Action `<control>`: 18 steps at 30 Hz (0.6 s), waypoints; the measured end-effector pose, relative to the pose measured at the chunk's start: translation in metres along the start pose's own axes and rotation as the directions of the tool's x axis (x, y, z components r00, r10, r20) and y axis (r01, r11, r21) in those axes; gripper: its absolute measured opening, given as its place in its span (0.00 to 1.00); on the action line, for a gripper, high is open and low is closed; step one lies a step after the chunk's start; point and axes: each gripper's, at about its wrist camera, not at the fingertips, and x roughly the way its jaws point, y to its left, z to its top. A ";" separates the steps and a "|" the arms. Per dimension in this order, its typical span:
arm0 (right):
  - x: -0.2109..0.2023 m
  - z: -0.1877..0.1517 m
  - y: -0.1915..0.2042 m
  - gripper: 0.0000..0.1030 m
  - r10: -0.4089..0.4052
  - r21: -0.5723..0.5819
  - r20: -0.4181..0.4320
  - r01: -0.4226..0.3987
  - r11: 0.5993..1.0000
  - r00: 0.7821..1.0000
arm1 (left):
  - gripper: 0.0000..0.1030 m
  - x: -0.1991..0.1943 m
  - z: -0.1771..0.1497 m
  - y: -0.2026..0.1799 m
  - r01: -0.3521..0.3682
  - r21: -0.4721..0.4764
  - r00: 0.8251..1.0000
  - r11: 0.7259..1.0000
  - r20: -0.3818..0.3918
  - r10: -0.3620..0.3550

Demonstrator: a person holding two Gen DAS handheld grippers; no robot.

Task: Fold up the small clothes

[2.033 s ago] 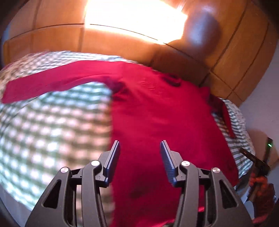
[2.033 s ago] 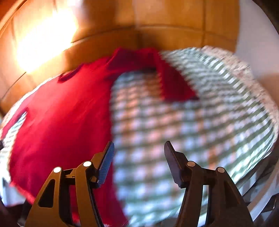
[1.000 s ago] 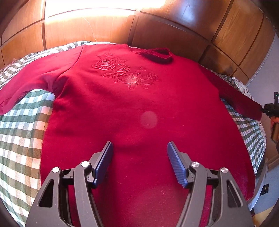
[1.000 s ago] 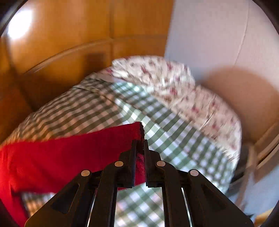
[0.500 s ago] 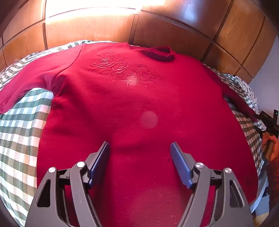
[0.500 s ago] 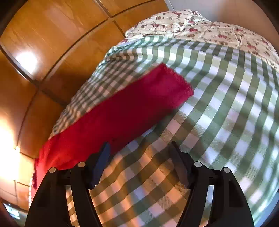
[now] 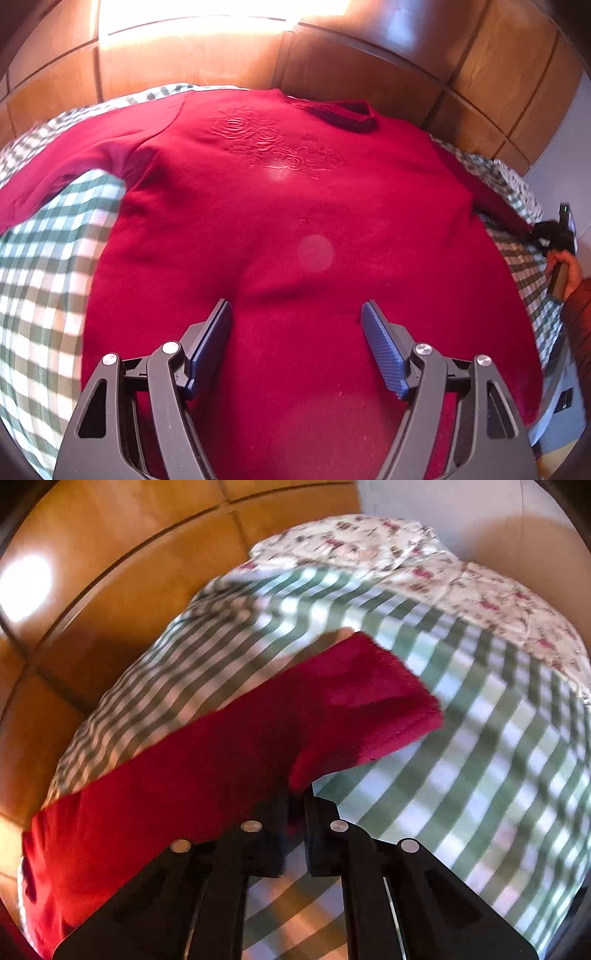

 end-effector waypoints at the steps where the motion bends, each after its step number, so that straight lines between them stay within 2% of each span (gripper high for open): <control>1: -0.005 -0.006 -0.001 0.39 0.033 0.016 0.001 -0.033 0.999 0.999 | 0.70 -0.005 -0.002 0.004 0.005 -0.015 1.000 1.000 0.004 -0.005; 2: -0.011 -0.013 -0.001 0.55 0.084 0.032 0.002 -0.084 0.996 0.996 | 0.70 -0.011 -0.003 0.008 0.003 -0.026 1.000 1.000 0.012 -0.002; 3: -0.017 -0.020 0.001 0.72 0.100 0.031 0.006 -0.100 0.994 0.995 | 0.70 -0.019 -0.006 0.015 -0.015 -0.036 1.000 0.999 0.027 0.016; 4: -0.025 -0.031 0.008 0.72 0.110 -0.002 0.001 -0.110 0.994 0.994 | 0.70 -0.028 -0.009 0.022 -0.030 -0.045 0.999 0.999 0.042 0.032; 7: -0.048 -0.070 0.029 0.72 0.198 -0.121 -0.087 -0.208 0.971 0.976 | 0.70 -0.052 -0.019 0.047 -0.069 -0.087 0.995 0.994 0.069 0.075; 9: -0.067 -0.102 0.045 0.72 0.276 -0.185 -0.152 -0.302 0.935 0.949 | 0.70 -0.065 -0.029 0.067 -0.089 -0.117 0.993 0.989 0.072 0.098; 12: -0.094 -0.153 0.066 0.72 0.365 -0.253 -0.264 -0.430 0.867 0.893 | 0.69 -0.076 -0.048 0.089 -0.105 -0.133 0.993 0.985 0.045 0.112; 14: -0.112 -0.193 0.077 0.69 0.397 -0.294 -0.348 -0.502 0.813 0.849 | 0.67 -0.078 -0.061 0.099 -0.089 -0.142 0.996 0.986 0.016 0.092; 15: -0.119 -0.209 0.080 0.66 0.400 -0.310 -0.375 -0.519 0.797 0.837 | 0.60 -0.078 -0.068 0.104 -0.073 -0.146 0.997 0.986 0.000 0.074; 17: -0.135 -0.246 0.083 0.58 0.382 -0.355 -0.425 -0.539 0.764 0.821 | 0.53 -0.077 -0.080 0.107 -0.057 -0.139 0.998 0.989 -0.021 0.055; 18: -0.139 -0.258 0.083 0.51 0.369 -0.375 -0.439 -0.540 0.754 0.819 | 0.48 -0.078 -0.085 0.106 -0.050 -0.132 0.999 0.990 -0.017 0.049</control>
